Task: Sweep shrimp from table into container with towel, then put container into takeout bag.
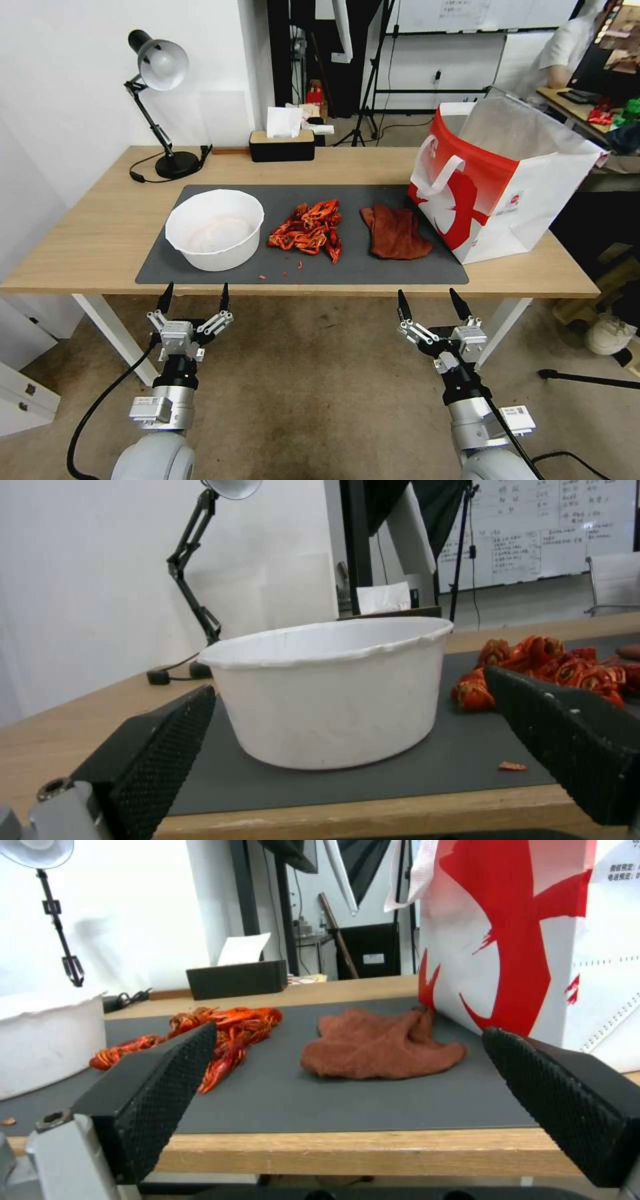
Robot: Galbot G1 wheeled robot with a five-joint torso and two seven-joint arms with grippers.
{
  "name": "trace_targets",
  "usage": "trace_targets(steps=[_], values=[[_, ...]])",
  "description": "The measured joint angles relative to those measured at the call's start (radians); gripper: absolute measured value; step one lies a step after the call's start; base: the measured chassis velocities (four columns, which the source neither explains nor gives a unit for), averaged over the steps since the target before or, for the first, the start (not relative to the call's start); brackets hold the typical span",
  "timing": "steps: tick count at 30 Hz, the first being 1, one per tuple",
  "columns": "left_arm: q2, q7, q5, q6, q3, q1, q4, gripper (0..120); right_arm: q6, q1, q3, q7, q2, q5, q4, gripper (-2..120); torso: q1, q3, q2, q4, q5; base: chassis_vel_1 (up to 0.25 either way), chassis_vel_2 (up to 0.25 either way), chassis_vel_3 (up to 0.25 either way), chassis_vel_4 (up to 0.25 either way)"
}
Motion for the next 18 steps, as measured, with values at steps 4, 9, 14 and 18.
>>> trace_targets(steps=[4, 9, 14, 18], values=[[0.000, 0.000, 0.000, 0.000, 0.000, 0.000, 0.000, 100, 0.000, 0.000, 0.000, 0.000, 0.000, 0.000, 0.000, 100, 0.000, 0.000, 0.000, 0.0000, 0.0000, 0.000, 0.000, 0.000, 0.000], [0.000, 0.000, 0.000, 0.000, 0.000, 0.000, 0.000, 100, 0.000, 0.000, 0.000, 0.000, 0.000, 0.000, 0.000, 100, 0.000, 0.000, 0.000, 0.0000, 0.0000, 0.000, 0.000, 0.000, 0.000], [0.000, 0.000, 0.000, 0.000, 0.000, 0.000, 0.000, 100, 0.000, 0.000, 0.000, 0.000, 0.000, 0.000, 0.000, 100, 0.000, 0.000, 0.000, 0.0000, 0.0000, 0.000, 0.000, 0.000, 0.000], [0.000, 0.000, 0.000, 0.000, 0.000, 0.000, 0.000, 100, 0.000, 0.000, 0.000, 0.000, 0.000, 0.000, 0.000, 100, 0.000, 0.000, 0.000, 0.0000, 0.0000, 0.000, 0.000, 0.000, 0.000]])
